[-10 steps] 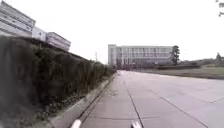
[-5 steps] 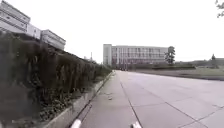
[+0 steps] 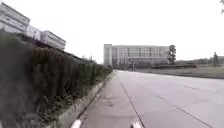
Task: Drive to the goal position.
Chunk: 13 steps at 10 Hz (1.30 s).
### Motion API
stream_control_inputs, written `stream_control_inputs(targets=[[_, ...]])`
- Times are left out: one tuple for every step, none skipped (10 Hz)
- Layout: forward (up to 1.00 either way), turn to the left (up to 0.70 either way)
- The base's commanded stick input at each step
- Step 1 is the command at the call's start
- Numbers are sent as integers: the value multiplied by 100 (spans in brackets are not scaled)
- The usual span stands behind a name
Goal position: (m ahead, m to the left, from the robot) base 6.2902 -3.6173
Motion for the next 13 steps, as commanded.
stream_control_inputs(targets=[[70, 0], [70, -3], [70, -7], [70, -11], [70, -14], [70, -14], [70, -14], [70, -14], [70, -14], [70, -14], [70, -14], [70, -14], [70, -14]])
